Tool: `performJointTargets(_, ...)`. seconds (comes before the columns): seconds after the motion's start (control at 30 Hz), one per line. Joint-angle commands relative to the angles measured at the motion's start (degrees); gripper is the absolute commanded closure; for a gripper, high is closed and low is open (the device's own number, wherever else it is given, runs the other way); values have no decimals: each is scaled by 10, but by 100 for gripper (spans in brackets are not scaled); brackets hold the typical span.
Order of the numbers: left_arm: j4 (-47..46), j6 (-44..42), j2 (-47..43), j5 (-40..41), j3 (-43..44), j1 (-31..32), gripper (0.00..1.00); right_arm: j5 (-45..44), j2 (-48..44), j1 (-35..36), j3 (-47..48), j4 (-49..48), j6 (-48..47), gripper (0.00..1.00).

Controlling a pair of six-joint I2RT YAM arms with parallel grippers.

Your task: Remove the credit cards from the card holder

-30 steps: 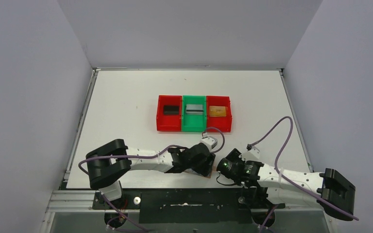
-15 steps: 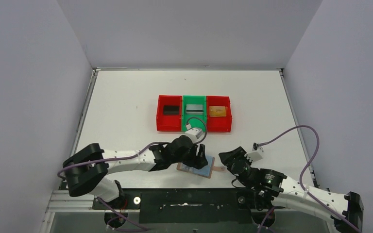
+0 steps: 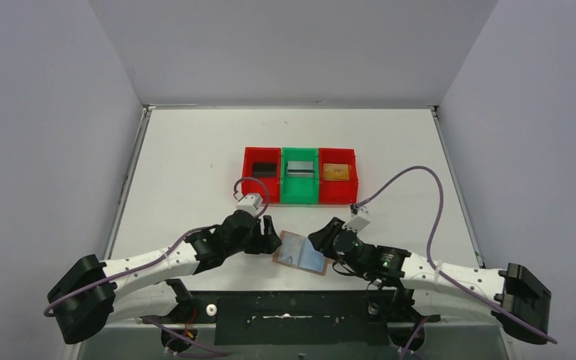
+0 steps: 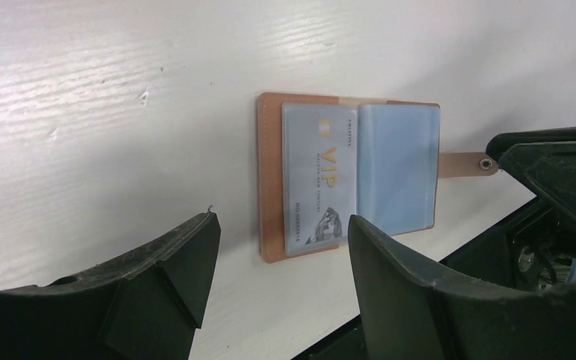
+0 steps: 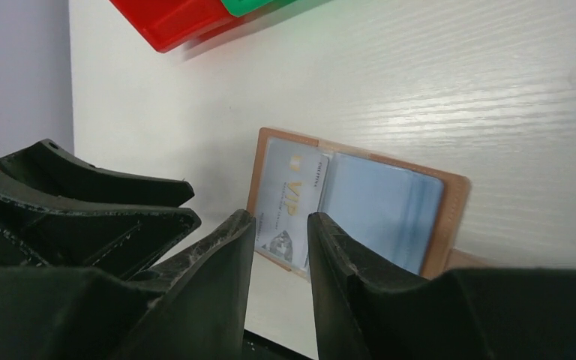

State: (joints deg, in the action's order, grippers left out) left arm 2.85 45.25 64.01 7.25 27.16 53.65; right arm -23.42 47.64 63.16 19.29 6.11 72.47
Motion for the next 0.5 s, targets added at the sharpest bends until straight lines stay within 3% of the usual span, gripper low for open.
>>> performJointTargets(0.0,10,19,-46,5,-6,-9,38,45,102,-9,67,-66,-21,68)
performJointTargets(0.23,26,26,-75,-1,-20,-16,38,121,225,-24,85,-141,-18,69)
performJointTargets(0.47,4,15,-71,-24,-16,-19,38,153,299,-33,95,-115,-4,69)
